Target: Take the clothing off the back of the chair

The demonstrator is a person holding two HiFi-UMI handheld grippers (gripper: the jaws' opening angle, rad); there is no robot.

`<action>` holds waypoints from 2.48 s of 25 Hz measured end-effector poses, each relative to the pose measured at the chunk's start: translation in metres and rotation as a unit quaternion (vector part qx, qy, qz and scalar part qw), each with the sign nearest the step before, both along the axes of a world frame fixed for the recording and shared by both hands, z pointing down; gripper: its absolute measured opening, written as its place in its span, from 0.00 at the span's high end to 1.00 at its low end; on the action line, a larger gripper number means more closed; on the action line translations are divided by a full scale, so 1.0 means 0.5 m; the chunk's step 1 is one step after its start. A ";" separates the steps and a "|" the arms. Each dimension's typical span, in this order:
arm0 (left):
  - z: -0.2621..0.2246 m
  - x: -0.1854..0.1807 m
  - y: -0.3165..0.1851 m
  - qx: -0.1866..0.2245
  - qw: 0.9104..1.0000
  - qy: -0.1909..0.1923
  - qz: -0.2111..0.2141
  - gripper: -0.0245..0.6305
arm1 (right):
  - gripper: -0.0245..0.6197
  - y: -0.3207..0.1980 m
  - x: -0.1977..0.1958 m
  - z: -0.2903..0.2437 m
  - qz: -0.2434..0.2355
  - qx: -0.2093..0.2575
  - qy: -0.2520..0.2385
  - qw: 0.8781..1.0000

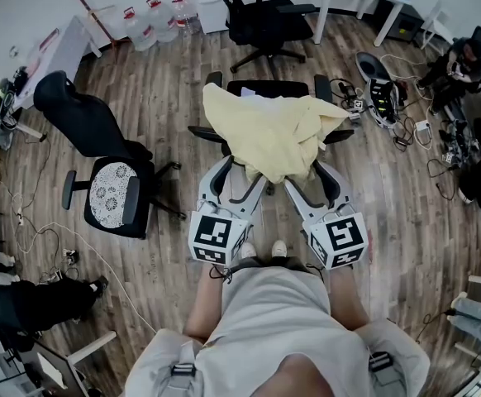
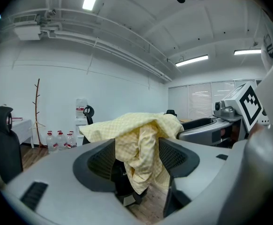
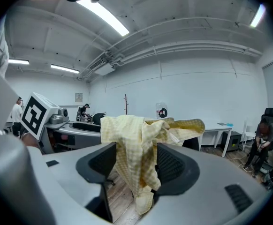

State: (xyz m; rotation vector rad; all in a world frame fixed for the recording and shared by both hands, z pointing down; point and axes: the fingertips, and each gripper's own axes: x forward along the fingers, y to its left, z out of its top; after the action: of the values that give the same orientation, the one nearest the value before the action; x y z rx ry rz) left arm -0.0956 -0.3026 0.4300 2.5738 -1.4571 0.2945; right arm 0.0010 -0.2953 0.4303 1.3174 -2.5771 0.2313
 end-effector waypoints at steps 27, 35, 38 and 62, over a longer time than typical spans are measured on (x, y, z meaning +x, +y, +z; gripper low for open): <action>0.016 0.018 -0.025 -0.005 0.999 0.011 0.032 0.57 | 0.55 -0.036 -0.033 0.020 -0.008 -0.010 -0.012 1.000; 0.013 0.028 -0.025 -0.004 0.999 0.012 0.046 0.67 | 0.68 -0.035 -0.051 0.016 -0.019 -0.004 -0.016 1.000; 0.012 0.031 -0.022 -0.001 0.999 0.012 0.052 0.75 | 0.74 -0.035 -0.059 0.015 -0.020 -0.003 -0.019 1.000; 0.005 0.036 -0.009 0.001 0.998 0.014 0.068 0.84 | 0.80 -0.024 -0.065 0.005 -0.012 0.000 -0.026 1.000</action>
State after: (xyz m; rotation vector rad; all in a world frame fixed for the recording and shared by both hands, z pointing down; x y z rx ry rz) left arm -0.0776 -0.3072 0.4325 2.6735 -1.2758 0.2728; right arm -0.0313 -0.3073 0.4330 1.2973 -2.6337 0.2639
